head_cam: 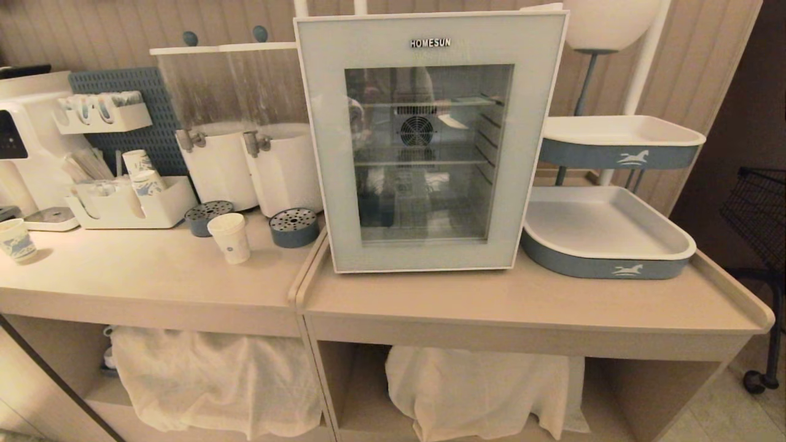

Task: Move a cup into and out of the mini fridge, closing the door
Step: Open the freezer door

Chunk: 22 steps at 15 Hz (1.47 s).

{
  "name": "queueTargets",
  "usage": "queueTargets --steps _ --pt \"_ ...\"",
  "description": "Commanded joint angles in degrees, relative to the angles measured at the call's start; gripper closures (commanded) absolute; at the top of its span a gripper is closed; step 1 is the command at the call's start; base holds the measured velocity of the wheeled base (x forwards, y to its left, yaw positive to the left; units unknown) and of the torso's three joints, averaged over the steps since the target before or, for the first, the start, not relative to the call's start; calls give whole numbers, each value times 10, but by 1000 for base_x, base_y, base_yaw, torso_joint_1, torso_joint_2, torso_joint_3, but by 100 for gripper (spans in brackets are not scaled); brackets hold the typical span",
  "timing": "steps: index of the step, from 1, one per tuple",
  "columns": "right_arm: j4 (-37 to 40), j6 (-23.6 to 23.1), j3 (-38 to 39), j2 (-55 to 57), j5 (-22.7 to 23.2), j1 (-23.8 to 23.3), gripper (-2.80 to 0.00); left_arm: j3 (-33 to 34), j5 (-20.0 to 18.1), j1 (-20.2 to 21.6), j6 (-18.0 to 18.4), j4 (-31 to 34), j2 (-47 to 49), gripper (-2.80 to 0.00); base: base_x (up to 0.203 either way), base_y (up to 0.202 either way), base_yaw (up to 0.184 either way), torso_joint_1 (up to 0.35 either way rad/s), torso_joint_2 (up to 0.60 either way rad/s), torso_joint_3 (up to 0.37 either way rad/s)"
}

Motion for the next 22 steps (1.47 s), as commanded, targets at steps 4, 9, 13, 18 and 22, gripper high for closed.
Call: queueTargets --steps 4,9,13,18,22 --pt "1 0 0 1 0 0 0 -1 0 0 0 3 -1 0 28 0 0 2 1 2" --pt "1 0 0 1 0 0 0 -1 0 0 0 2 -1 0 188 0 4 2 2 4" --pt "1 0 0 1 0 0 0 0 1 0 -1 -2 -1 0 72 0 -2 1 3 0" --pt "-1 -14 2 0 5 0 0 1 5 1 9 -22 0 0 0 0 0 0 0 0" --pt "-1 -34 2 0 8 0 0 -177 52 0 41 19 16 0 0 0 0 0 0 0"
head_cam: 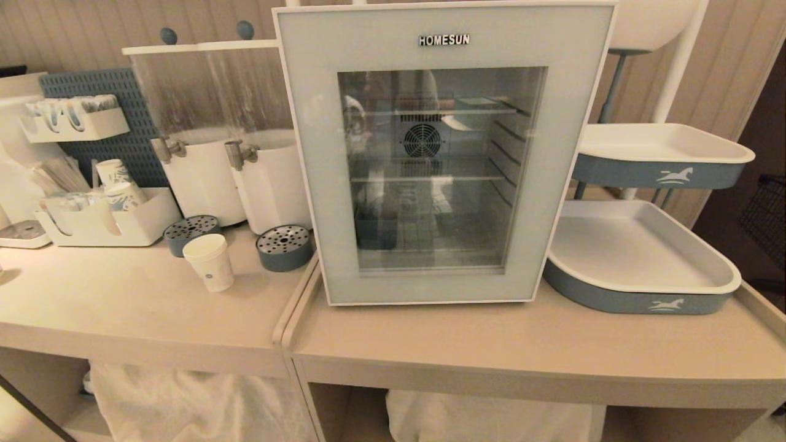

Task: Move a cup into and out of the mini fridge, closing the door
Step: Open the freezer door

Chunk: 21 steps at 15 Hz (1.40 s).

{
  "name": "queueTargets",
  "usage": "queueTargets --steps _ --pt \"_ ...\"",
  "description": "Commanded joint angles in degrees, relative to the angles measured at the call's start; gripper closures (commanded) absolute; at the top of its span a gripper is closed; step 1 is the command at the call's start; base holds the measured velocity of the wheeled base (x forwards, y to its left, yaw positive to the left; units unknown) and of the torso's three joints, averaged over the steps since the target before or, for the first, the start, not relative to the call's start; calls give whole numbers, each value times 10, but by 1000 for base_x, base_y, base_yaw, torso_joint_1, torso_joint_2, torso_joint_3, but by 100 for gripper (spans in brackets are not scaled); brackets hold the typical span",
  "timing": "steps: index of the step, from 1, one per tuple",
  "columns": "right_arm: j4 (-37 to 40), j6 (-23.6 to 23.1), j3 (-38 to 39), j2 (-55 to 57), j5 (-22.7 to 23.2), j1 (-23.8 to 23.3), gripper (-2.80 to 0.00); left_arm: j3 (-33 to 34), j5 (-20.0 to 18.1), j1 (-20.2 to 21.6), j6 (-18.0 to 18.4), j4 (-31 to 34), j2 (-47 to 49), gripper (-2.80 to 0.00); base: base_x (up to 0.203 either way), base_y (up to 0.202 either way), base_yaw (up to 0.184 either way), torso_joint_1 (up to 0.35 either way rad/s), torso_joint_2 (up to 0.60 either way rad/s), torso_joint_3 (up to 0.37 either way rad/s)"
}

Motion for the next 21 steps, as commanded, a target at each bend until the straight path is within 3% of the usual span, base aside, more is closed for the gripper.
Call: queueTargets --steps 1,3,5,7,8,9,10,11,13,14,16,17,19,21 --pt "1 -3 0 0 0 0 0 -188 9 -1 5 58 34 0 0 0 0 0 0 0" --pt "1 3 0 0 -1 0 0 -405 13 -18 2 135 115 0 0 0 0 0 0 0" --pt "2 9 0 0 -2 0 0 -556 17 -51 -17 206 272 0 0 0 0 0 0 0" --pt "2 10 0 0 -2 0 0 -632 14 -80 -51 257 430 0 0 0 0 0 0 0" --pt "2 10 0 0 -2 0 0 -650 -5 -90 -67 272 499 0 0 0 0 0 0 0" --pt "2 10 0 0 -2 0 0 -654 -49 -94 -79 272 556 0 0 0 0 0 0 0" --pt "2 10 0 0 -2 0 0 -652 -110 -89 -81 261 596 0 0 0 0 0 0 0" --pt "1 8 0 0 -2 0 0 -646 -208 -64 -70 242 627 0 0 0 0 0 0 0" --pt "2 11 0 0 -3 0 0 -640 -428 52 -39 213 691 0 0 0 0 0 0 0" --pt "2 13 0 0 -3 0 0 -639 -560 113 -14 202 731 0 0 0 0 0 0 0" --pt "2 13 0 0 -3 0 0 -639 -763 195 58 183 837 0 0 0 0 0 0 0" --pt "2 13 0 0 -3 0 0 -640 -828 220 101 172 900 0 0 0 0 0 0 0" --pt "2 13 0 0 -3 0 0 -643 -881 251 164 151 993 0 0 0 0 0 0 0" --pt "2 13 0 0 -3 0 0 -642 -915 242 206 136 1042 -280 0 0 0 0 0 0"
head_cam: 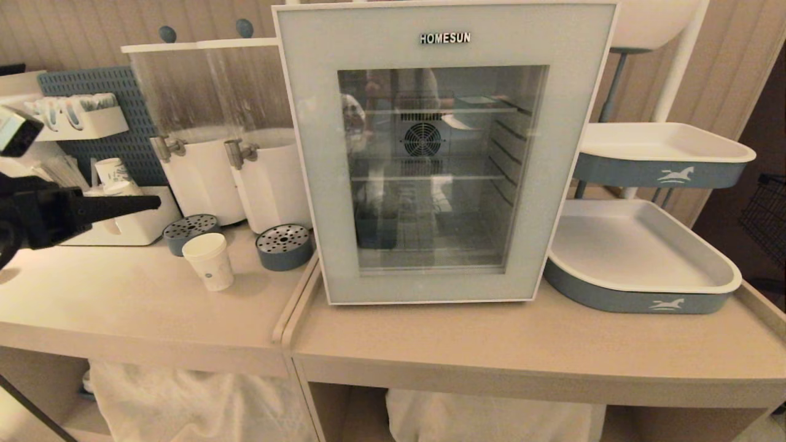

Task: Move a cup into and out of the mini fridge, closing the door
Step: Open the freezer door

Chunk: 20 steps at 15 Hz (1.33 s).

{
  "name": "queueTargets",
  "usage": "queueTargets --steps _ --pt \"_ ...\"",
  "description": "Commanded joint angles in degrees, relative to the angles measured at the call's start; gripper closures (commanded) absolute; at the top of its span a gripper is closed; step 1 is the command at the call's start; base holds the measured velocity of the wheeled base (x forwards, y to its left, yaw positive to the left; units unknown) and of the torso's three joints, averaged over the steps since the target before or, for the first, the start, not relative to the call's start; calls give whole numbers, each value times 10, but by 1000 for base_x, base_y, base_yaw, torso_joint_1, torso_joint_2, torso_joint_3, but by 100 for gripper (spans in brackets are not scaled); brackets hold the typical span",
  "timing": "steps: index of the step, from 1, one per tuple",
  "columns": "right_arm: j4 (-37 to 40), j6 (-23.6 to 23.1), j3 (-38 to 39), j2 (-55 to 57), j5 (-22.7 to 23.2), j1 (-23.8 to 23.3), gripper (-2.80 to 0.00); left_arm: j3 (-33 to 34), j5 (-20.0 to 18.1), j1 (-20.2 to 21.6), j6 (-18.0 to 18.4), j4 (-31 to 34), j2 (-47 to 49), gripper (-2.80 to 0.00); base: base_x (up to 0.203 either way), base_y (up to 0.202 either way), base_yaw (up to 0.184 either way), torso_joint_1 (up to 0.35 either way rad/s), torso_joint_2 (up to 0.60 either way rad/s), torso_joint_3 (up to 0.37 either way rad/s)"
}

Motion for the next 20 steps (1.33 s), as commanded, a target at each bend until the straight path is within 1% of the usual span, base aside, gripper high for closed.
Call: queueTargets --steps 1,2,5,6,7,8,9,10,11,12,13,16,20 --pt "1 0 0 0 0 0 0 4 -43 -22 27 -5 88 -280 0 0 0 0 0 0" --pt "1 0 0 0 0 0 0 3 -31 -52 23 -4 91 -280 0 0 0 0 0 0" --pt "1 0 0 0 -1 0 0 38 133 -144 29 -9 86 -280 0 0 0 0 0 0" --pt "1 0 0 0 -1 0 0 64 151 -159 31 -27 85 -280 0 0 0 0 0 0" --pt "1 0 0 0 -1 0 0 87 125 -163 32 -65 90 -280 0 0 0 0 0 0" --pt "1 0 0 0 -1 0 0 109 76 -164 34 -131 102 -280 0 0 0 0 0 0" --pt "1 0 0 0 -1 0 0 123 34 -165 36 -207 117 -280 0 0 0 0 0 0" --pt "1 0 0 0 -1 0 0 128 9 -166 32 -273 143 -280 0 0 0 0 0 0" --pt "1 0 0 0 -1 0 0 126 -4 -167 19 -317 162 -280 0 0 0 0 0 0" --pt "1 0 0 0 -1 0 0 110 -8 -170 -14 -331 170 -280 0 0 0 0 0 0" --pt "1 0 0 0 -1 0 0 90 -12 -173 -34 -338 171 -280 0 0 0 0 0 0" --pt "1 0 0 0 -1 0 0 72 -15 -173 -41 -357 161 -280 0 0 0 0 0 0" --pt "1 0 0 0 -1 0 0 37 -16 -179 -54 -359 162 -280 0 0 0 0 0 0"
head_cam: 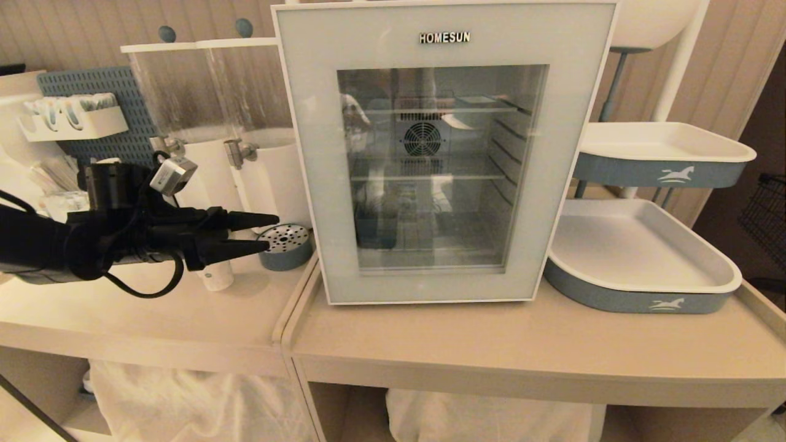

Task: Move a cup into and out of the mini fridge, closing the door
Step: Open the freezer door

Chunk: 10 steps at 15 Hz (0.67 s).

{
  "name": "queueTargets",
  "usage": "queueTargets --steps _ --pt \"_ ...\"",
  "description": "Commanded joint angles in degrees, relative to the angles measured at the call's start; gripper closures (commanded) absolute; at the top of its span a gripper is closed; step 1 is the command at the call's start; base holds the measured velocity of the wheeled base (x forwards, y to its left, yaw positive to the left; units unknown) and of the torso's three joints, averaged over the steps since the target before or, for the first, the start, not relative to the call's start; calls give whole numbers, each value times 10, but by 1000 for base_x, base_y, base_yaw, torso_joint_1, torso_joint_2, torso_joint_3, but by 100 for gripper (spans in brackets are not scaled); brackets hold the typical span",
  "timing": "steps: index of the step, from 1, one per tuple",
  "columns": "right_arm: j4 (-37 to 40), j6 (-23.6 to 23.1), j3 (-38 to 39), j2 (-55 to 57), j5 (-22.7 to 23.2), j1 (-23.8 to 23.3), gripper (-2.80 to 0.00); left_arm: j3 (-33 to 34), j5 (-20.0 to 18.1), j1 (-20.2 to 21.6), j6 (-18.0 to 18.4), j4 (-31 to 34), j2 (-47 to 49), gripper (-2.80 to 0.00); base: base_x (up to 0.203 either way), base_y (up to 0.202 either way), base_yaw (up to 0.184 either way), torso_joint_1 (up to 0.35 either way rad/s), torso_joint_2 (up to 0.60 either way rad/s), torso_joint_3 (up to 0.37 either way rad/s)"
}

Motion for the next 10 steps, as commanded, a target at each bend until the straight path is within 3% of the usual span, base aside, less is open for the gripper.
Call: queueTargets --steps 1,4,10 --pt "1 0 0 0 0 0 0 -29 -5 -11 -1 -2 9 -280 0 0 0 0 0 0" --pt "1 0 0 0 0 0 0 -75 -4 -37 -2 -5 44 -280 0 0 0 0 0 0" --pt "1 0 0 0 0 0 0 -80 -2 -66 -1 -27 58 -280 0 0 0 0 0 0"
